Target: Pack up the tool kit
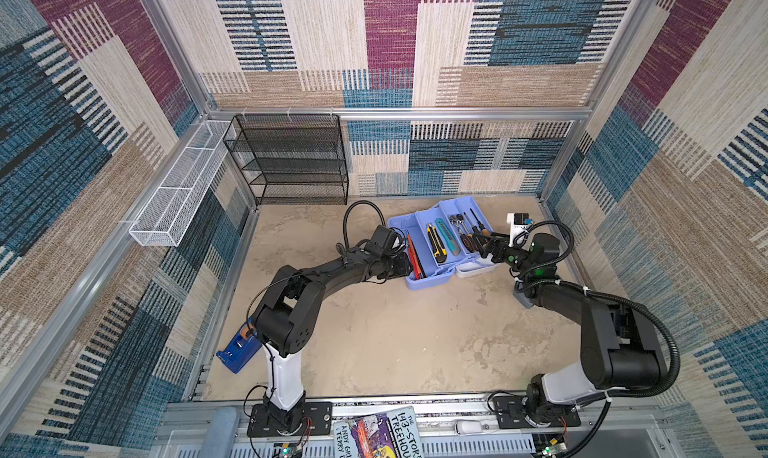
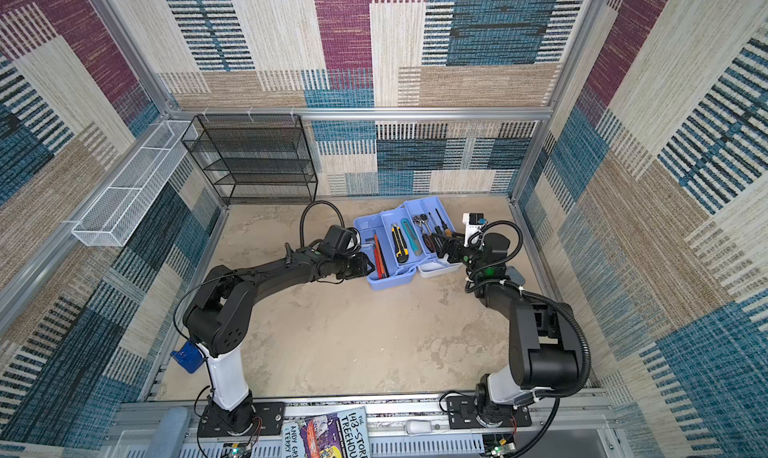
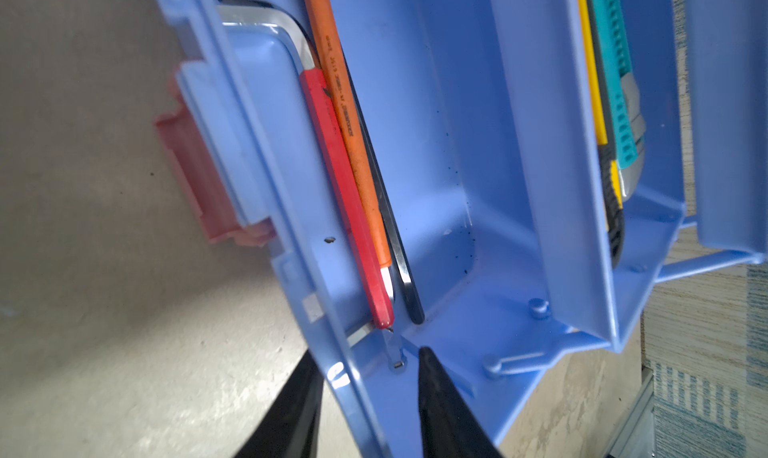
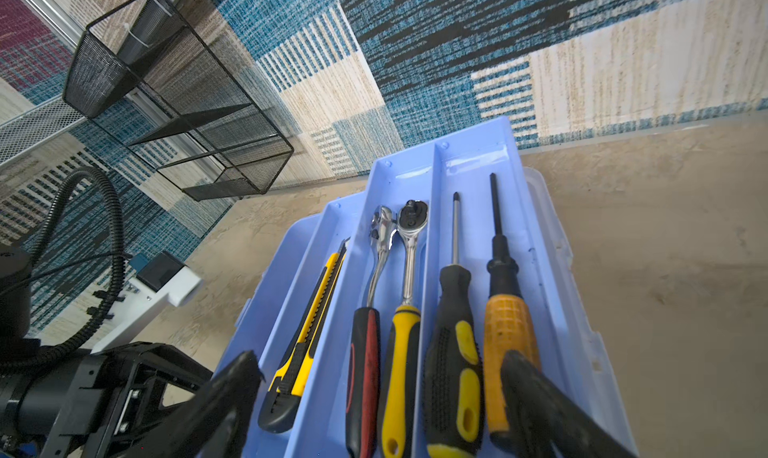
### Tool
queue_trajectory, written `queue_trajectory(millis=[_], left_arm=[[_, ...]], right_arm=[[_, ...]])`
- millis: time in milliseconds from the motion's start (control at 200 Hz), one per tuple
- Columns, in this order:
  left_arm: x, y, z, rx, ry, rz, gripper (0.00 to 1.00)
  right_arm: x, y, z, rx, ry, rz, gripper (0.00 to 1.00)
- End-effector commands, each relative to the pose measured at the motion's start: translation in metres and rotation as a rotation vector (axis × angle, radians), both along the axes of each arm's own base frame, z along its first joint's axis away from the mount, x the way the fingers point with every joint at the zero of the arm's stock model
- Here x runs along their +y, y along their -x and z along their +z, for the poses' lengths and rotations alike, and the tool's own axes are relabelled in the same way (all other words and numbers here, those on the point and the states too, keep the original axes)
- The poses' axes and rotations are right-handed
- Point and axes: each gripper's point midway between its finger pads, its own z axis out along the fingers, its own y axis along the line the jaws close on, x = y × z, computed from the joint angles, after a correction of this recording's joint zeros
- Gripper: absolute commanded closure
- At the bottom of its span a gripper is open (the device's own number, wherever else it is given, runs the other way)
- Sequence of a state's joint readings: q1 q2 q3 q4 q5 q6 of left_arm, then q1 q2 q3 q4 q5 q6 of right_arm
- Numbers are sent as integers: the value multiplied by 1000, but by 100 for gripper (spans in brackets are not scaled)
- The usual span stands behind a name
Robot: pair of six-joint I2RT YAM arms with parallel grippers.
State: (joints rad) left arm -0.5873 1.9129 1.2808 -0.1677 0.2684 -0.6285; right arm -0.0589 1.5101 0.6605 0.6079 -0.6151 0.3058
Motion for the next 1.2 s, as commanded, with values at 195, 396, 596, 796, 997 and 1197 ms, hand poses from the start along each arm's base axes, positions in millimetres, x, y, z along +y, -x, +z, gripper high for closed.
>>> queue_trajectory(millis=[195,396,596,796,997,1197], left_arm=[[-2,3,1,-24,8,-23,61],[0,4,0,-27,-1,-23,61],[0,3,1,-29,1,-22,61],[0,6,0,-27,-2,-33,62],[-2,11,-4,-16,-4,-46,63],[-9,18,-3,-16,3,-73,64]], right_arm=[[-1,5,11,-36,14,-13,8],[-21,1,21,-55,73,-134,2],[-22,-11,7,0,72,-135,1],[-14,-19,-2,27,33,-87,2],[-1,-11,3,17,-17,-14,8],[10,5,4,22,-33,21,11]])
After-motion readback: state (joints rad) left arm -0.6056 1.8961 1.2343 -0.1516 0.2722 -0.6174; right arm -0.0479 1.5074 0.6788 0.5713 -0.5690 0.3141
